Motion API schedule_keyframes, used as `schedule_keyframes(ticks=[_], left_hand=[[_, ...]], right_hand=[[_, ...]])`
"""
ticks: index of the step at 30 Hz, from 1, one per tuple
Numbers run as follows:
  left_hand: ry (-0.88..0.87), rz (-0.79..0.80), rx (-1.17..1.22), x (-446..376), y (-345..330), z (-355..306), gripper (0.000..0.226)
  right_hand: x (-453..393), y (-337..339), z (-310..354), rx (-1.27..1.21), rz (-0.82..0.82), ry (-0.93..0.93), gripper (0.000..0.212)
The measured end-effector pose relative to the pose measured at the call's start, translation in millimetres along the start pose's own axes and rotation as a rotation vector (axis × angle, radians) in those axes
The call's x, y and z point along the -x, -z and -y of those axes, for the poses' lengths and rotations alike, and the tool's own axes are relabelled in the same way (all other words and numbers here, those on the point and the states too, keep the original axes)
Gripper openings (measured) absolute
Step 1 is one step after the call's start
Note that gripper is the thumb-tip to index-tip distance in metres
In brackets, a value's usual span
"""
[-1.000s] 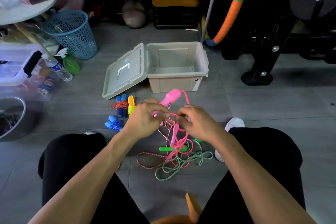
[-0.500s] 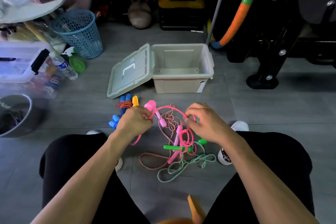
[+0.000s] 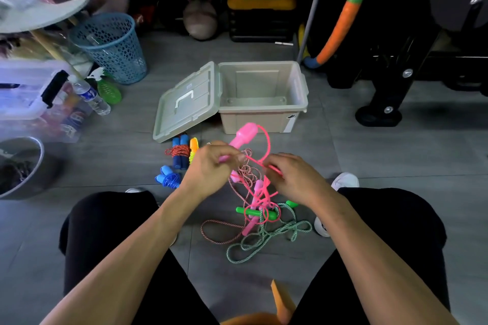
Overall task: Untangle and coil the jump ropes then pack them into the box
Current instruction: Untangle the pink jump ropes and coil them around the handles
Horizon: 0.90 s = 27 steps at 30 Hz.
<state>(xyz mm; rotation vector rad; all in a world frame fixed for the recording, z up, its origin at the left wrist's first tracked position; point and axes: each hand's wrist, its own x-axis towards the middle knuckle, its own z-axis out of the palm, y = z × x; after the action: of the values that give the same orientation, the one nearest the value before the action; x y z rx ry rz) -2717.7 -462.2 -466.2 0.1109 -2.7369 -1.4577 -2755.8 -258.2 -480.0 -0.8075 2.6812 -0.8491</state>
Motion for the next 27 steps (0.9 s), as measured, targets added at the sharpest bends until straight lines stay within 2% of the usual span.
schedule_keyframes(ticks=[5, 8, 11, 14, 16, 19, 21, 27], left_hand=[[0.153, -0.129, 0.111, -3, 11, -2, 0.012], [0.215, -0.164, 0.086, -5, 15, -3, 0.013], [0.259, -0.098, 0.083, -5, 15, 1, 0.014], [0.113, 0.028, -0.007, -2, 15, 5, 0.014], [-0.044, 0.116, -0.084, 2, 11, 6, 0.010], [-0.144, 0.121, -0.114, 6, 8, 3, 0.009], [-0.135, 0.052, -0.083, 5, 10, 2, 0.009], [-0.003, -0.084, 0.014, 4, 20, 0, 0.016]], right_hand=[[0, 2, -13, 0.064, 0.047, -0.201, 0.013], [-1, 1, -14, 0.084, 0.046, -0.300, 0.019], [-1, -1, -14, 0.116, 0.050, -0.341, 0.019], [1, -2, -13, 0.172, 0.088, -0.298, 0.026], [-1, -3, -6, 0.020, 0.049, -0.216, 0.033], [-4, -7, 12, -0.396, 0.044, -0.126, 0.020], [-4, -12, 21, -0.549, 0.094, -0.108, 0.026], [-5, -17, 26, -0.718, 0.150, -0.166, 0.026]])
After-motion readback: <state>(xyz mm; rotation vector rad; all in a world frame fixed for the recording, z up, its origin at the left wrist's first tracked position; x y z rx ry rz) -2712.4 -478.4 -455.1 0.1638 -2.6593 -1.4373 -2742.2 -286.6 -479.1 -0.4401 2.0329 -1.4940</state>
